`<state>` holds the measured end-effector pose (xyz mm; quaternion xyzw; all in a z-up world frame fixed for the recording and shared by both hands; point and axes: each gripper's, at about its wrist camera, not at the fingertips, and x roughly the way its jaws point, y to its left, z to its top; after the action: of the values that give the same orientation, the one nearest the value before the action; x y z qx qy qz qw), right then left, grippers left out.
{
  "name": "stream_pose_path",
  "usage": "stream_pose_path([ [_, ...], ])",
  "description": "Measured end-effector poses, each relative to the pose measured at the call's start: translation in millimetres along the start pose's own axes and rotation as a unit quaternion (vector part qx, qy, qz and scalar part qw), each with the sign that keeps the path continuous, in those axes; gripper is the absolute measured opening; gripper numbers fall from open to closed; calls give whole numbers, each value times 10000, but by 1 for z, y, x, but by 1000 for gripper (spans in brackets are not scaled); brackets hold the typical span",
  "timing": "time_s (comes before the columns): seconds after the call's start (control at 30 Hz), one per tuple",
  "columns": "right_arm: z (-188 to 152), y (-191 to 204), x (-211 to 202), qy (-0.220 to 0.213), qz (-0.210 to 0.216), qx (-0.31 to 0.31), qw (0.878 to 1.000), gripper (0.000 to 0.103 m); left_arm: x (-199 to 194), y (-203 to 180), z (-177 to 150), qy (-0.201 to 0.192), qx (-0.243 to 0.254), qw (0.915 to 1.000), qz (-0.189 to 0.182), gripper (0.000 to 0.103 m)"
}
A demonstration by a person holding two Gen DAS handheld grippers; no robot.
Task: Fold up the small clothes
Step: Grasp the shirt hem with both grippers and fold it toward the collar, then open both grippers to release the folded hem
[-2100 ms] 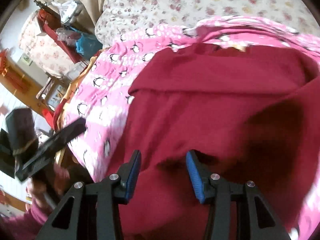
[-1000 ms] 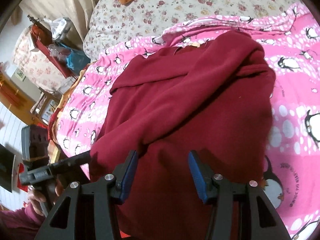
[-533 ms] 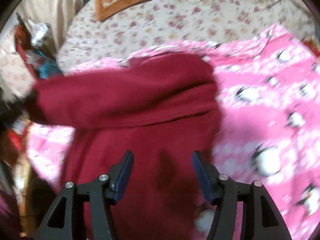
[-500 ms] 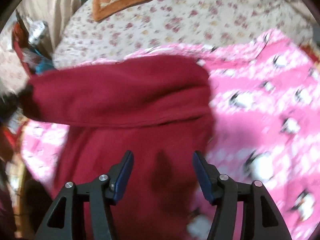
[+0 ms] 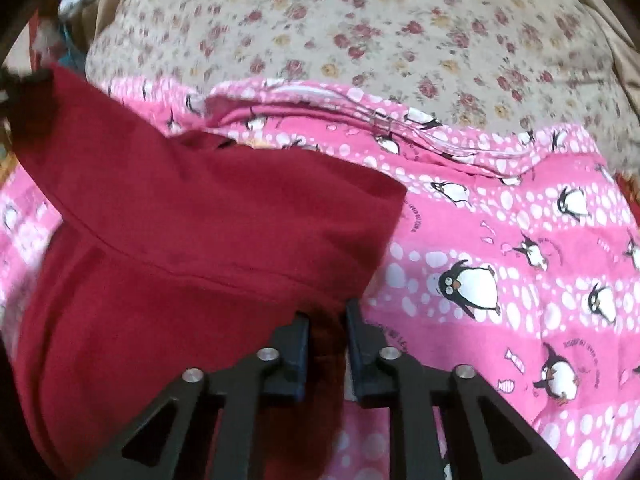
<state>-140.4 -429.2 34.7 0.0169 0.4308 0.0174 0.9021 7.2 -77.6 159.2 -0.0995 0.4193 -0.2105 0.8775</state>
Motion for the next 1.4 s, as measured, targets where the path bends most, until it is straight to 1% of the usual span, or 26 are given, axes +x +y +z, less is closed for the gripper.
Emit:
stream_pose_path([
  [0.07,-7,-3,1,194,18,45,9998,14,17,11,-9,178,-56,9997,179,14],
  [0.13,-12,-8,1,397,235,147,9988,14,35,23,-17,375,-174,9988,277,14],
  [0.2,-13,-15,-12,302,604,383,9970,14,44,30,-21,464,-246,9981,329,14],
  [0.27,-9,-24,-28,25,869,705,9937,14,47,35,-23,483,-286,9978,350,14],
  [0.3,-4,-30,-34,-131,1029,911,9904,23,47,35,-22,472,-288,9979,342,14],
  [0.33,2,-34,-36,-236,1096,1084,9878,52,46,35,-22,461,-279,9980,337,14],
  [0.4,18,-39,-29,-336,921,1367,9857,82,44,31,-21,430,-224,9982,343,14],
  [0.43,26,-38,-22,-307,900,1406,9855,82,43,28,-20,418,-189,9983,354,14],
  [0.57,59,-36,39,233,779,1530,9849,82,43,19,-15,377,-52,9986,370,14],
  [0.6,63,-37,53,375,783,1612,9831,78,42,15,-13,360,-14,9987,350,14],
  [0.63,65,-41,64,487,829,1719,9804,56,42,13,-11,338,15,9989,325,14],
  [0.67,66,-46,73,552,845,1842,9777,44,41,11,-9,304,51,9991,290,14],
  [0.7,67,-49,70,422,787,1867,9783,31,39,9,-7,252,101,9993,247,14],
  [0.73,68,-51,63,262,797,1797,9801,15,39,8,-7,213,148,9994,234,14],
  [0.8,69,-50,48,48,573,1499,9870,10,47,10,-10,211,226,9990,316,14],
  [0.87,68,-54,42,-64,105,1305,9914,9,68,17,-17,409,194,9973,579,14],
  [0.97,63,-64,59,187,143,1492,9885,9,99,34,-32,792,-8,9932,850,14],
  [1.03,60,-68,67,287,190,1636,9859,9,107,47,-37,880,-219,9920,878,23],
  [1.07,59,-69,64,279,207,1692,9850,9,107,53,-37,883,-338,9920,837,23],
  [1.1,59,-70,62,271,220,1745,9840,20,106,56,-36,870,-413,9922,791,24],
  [1.13,59,-71,57,269,115,1801,9832,41,103,58,-33,847,-445,9924,779,24],
  [1.17,58,-71,48,208,17,1834,9828,48,101,58,-32,817,-422,9923,826,24],
  [1.2,58,-68,37,69,43,1797,9837,49,98,58,-30,770,-388,9923,894,25],
  [1.3,53,-49,13,-106,271,1391,9898,49,91,56,-32,604,-332,9931,947,37],
  [1.37,44,-30,8,-26,335,981,9946,48,92,55,-37,622,-283,9932,942,38],
  [1.4,38,-22,12,125,242,798,9964,46,95,54,-40,662,-240,9928,972,38],
])
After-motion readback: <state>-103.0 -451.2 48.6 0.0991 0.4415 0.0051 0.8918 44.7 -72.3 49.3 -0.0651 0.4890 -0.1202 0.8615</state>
